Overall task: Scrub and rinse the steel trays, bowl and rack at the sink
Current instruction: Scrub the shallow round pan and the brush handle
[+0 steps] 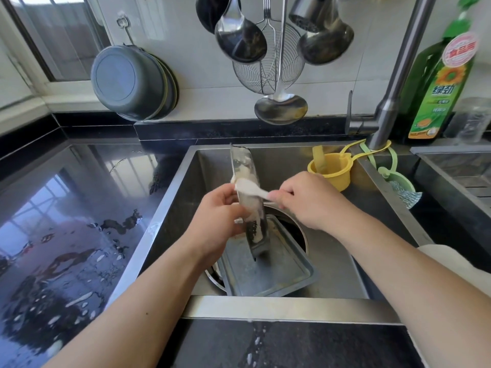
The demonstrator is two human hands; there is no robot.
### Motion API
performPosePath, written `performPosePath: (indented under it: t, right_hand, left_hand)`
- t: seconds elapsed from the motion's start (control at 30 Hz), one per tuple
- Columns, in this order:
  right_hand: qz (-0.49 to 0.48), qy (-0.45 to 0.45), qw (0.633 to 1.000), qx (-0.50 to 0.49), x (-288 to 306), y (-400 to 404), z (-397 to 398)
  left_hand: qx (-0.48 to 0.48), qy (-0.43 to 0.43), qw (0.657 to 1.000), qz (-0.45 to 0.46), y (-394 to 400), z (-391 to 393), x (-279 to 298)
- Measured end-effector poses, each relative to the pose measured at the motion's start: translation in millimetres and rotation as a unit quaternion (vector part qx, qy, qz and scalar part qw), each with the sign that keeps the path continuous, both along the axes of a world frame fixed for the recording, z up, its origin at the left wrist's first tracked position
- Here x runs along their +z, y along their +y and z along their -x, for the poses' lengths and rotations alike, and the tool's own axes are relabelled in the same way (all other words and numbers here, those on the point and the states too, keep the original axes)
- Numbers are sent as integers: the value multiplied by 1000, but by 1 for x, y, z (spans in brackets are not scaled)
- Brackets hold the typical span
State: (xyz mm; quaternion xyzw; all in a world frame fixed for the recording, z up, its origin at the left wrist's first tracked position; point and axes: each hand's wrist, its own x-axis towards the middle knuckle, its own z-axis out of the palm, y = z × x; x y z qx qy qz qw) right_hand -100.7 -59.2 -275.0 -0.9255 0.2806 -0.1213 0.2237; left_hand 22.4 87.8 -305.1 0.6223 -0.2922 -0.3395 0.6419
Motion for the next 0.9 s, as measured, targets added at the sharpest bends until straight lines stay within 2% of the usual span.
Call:
performPosePath:
  t: [0.1, 0.27, 0.33, 0.43, 0.53, 0.6, 0.7, 0.77, 0.83, 0.9]
  right_hand:
    - [-10, 52, 999, 5, -1, 4, 2]
    - [30, -49, 998, -28, 2, 5, -5]
    - [-20, -30, 999, -6, 2, 5, -5]
    - [-116, 64, 991, 19, 1, 4, 3]
    - [-82, 223, 971, 36, -1, -1, 14]
    - [-41, 265, 963, 34, -5, -1, 15]
    - [-44, 183, 981, 51, -9, 6, 7]
    - [-2, 148, 987, 59, -10, 13, 1]
    - [35, 143, 987, 62, -12, 16, -1]
    - [48, 110, 991, 64, -12, 16, -1]
  left_hand:
    - [12, 52, 998, 41, 2, -5, 3]
    - [-36, 191, 969, 155, 4, -3, 9]
    - [-28, 237, 952, 194, 5, -5, 10]
    - [32, 259, 939, 224, 4, -15, 7]
    - [92, 193, 965, 155, -1, -18, 4]
    - [93, 126, 984, 83, -3, -12, -1]
    - [63, 20, 998, -4, -5, -3, -7]
    - [69, -54, 995, -40, -5, -1, -8]
    - [85, -70, 993, -42, -6, -3, -9]
    - [102, -36, 994, -15, -7, -6, -9]
